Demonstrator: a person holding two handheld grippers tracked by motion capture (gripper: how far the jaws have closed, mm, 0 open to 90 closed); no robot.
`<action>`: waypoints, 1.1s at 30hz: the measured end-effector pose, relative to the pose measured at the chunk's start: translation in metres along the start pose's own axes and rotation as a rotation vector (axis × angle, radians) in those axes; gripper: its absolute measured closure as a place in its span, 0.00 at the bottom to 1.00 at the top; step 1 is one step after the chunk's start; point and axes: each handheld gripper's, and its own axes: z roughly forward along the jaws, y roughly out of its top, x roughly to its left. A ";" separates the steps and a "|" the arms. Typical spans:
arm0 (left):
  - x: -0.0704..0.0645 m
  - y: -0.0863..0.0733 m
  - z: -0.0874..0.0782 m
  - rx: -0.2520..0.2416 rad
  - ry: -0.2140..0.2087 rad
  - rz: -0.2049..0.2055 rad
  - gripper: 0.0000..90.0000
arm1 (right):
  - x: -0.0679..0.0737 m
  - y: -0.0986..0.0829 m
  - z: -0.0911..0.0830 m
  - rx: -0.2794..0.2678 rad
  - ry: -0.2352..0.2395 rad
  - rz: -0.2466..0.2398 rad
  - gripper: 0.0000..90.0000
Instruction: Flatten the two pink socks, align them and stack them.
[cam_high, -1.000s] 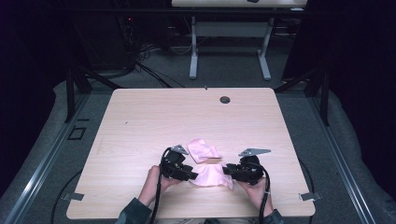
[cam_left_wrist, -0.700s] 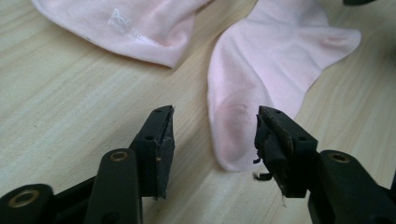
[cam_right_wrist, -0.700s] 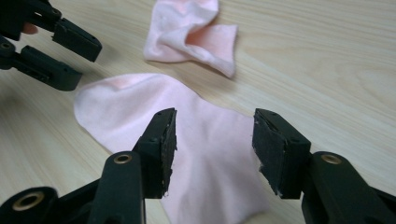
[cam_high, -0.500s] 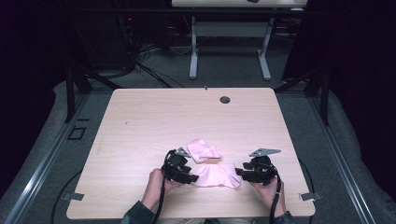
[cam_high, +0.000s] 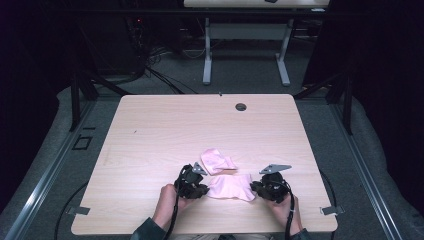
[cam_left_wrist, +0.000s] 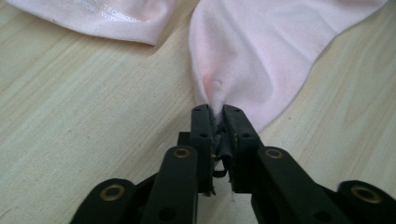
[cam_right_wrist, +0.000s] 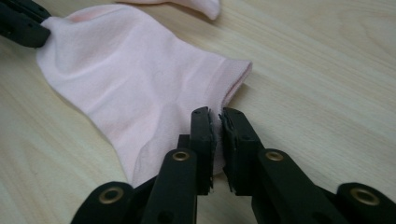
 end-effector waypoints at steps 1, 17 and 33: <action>0.000 -0.001 -0.001 -0.005 -0.001 -0.001 0.95 | 0.002 0.000 0.000 -0.006 0.000 -0.001 0.94; -0.015 -0.044 -0.027 -0.042 -0.058 -0.053 0.95 | 0.025 -0.013 -0.019 0.004 0.094 -0.044 0.93; 0.002 -0.038 -0.048 -0.091 0.013 -0.071 0.24 | 0.005 -0.008 -0.032 -0.108 0.084 -0.055 0.38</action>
